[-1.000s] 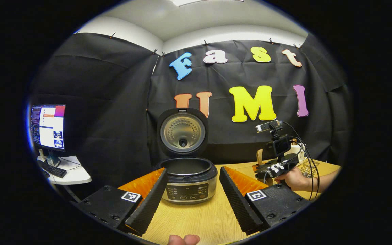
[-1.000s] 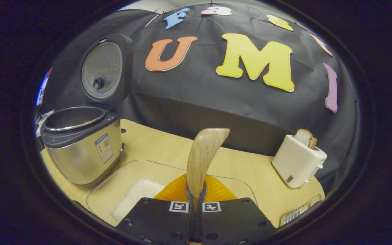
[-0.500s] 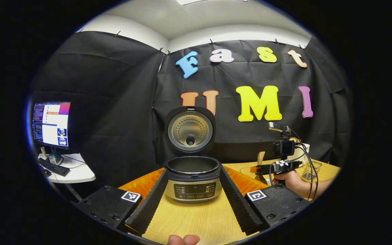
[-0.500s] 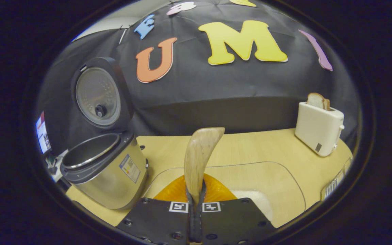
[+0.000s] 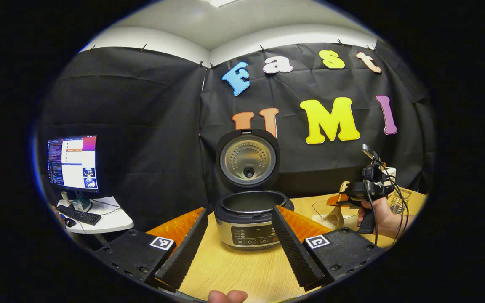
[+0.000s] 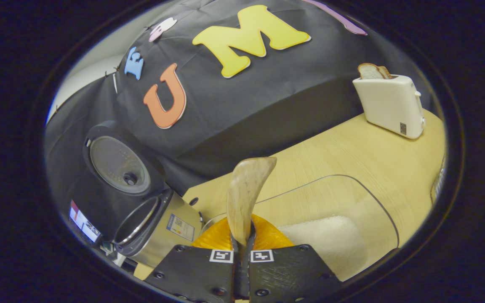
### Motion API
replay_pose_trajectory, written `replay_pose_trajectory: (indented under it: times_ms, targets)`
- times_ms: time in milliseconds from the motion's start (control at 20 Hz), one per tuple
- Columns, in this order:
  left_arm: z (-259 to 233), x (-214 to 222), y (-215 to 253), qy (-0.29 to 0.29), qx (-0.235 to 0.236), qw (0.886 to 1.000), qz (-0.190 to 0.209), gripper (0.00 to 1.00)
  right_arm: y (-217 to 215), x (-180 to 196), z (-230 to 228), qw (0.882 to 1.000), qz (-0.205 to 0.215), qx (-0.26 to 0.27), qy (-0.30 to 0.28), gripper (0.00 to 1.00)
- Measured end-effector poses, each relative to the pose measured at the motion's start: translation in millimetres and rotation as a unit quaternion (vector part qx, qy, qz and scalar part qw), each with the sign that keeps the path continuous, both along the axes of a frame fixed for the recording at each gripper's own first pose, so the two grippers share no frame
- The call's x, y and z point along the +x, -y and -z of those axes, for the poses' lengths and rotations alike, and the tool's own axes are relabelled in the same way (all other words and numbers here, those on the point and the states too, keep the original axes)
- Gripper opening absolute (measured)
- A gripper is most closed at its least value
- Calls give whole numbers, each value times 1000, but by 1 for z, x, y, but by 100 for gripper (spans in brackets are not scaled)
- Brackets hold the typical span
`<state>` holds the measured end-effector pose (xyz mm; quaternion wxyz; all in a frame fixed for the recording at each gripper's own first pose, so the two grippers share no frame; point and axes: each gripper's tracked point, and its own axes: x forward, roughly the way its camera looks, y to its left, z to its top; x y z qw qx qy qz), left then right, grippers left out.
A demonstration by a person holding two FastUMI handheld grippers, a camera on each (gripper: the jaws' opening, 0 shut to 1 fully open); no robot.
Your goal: Close the left gripper, press the button to open the rice cooker; take a wooden spoon from the chopstick holder with the right hand, scoop a spoonful of rice and pour it into the rice cooker, then put the wooden spoon back into the chopstick holder.
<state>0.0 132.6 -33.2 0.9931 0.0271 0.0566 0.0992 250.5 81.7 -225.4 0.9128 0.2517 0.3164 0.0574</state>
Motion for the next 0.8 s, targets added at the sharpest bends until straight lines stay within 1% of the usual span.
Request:
replay_pose_trajectory:
  times_ms: [50, 200, 450, 600, 800]
  targets:
    - [0, 1, 1, -1, 1, 1000, 2, 97, -1, 1, -1, 1000, 3, 11, 0, 0]
    - [-2, 0, 5, 2, 1, 1000, 7, 97, 0, 3, -5, 1000, 10, 22, 4, 0]
    - [-2, 0, 4, 2, -4, 1000, 7, 97, 12, 7, -17, 997, 41, 60, 12, 0]
    - [-2, -1, 2, 1, -5, 1000, 4, 98, 25, 6, -23, 996, 57, 68, 20, 0]
    - [-2, 0, 5, 2, -6, 1000, 7, 97, 44, 5, -35, 991, 82, 100, 24, 0]
